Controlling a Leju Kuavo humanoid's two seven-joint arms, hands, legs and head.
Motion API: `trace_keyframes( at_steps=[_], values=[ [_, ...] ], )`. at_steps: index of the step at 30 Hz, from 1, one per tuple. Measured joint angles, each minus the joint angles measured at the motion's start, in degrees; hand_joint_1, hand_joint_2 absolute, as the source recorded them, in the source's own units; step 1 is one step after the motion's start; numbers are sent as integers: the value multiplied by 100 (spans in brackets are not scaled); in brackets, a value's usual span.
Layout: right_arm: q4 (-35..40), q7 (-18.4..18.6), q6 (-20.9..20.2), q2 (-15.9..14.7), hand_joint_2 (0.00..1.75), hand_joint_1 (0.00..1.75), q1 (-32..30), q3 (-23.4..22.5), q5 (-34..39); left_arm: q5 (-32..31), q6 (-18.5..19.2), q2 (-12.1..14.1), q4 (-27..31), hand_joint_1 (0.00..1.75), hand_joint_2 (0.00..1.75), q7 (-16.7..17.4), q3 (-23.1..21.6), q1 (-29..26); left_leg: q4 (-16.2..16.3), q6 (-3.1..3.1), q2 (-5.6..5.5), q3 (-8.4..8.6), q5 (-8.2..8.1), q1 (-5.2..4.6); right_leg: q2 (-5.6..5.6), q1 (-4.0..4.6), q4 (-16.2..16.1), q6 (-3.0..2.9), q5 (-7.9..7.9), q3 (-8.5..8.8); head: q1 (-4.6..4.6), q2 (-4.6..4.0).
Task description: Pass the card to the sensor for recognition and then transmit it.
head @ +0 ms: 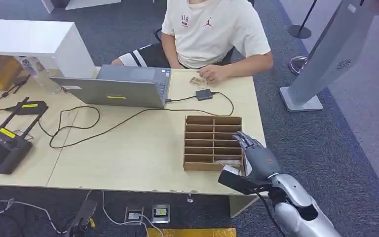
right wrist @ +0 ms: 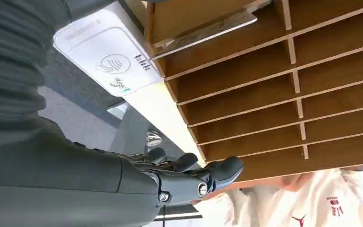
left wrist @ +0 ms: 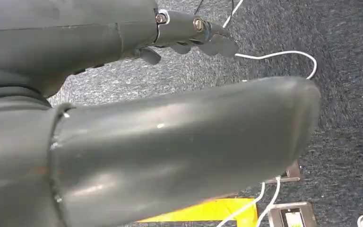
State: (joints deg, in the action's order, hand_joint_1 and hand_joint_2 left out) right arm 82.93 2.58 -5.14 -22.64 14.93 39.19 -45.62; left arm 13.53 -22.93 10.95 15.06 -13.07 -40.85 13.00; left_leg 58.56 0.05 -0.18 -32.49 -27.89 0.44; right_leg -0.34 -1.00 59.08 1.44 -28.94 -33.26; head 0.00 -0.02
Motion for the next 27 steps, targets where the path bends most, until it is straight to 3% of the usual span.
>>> trace_keyframes(
  at_steps=[9,16,27],
  values=[
    [-37,-50,-55,20,175,0,6,31,118,24,8,-15,-2,0,0,2,0,0,0,0,0,1,0,0,0,0,0,0,0,0,2,0],
    [-37,-50,-66,22,175,0,8,101,144,-22,120,18,-2,0,0,275,0,73,0,0,0,1,0,0,2,0,0,0,0,0,2,0],
    [-37,-64,-114,26,175,0,18,120,147,13,116,20,-2,0,0,286,0,73,0,0,0,0,0,0,1,0,0,0,0,0,0,0]
  ],
)
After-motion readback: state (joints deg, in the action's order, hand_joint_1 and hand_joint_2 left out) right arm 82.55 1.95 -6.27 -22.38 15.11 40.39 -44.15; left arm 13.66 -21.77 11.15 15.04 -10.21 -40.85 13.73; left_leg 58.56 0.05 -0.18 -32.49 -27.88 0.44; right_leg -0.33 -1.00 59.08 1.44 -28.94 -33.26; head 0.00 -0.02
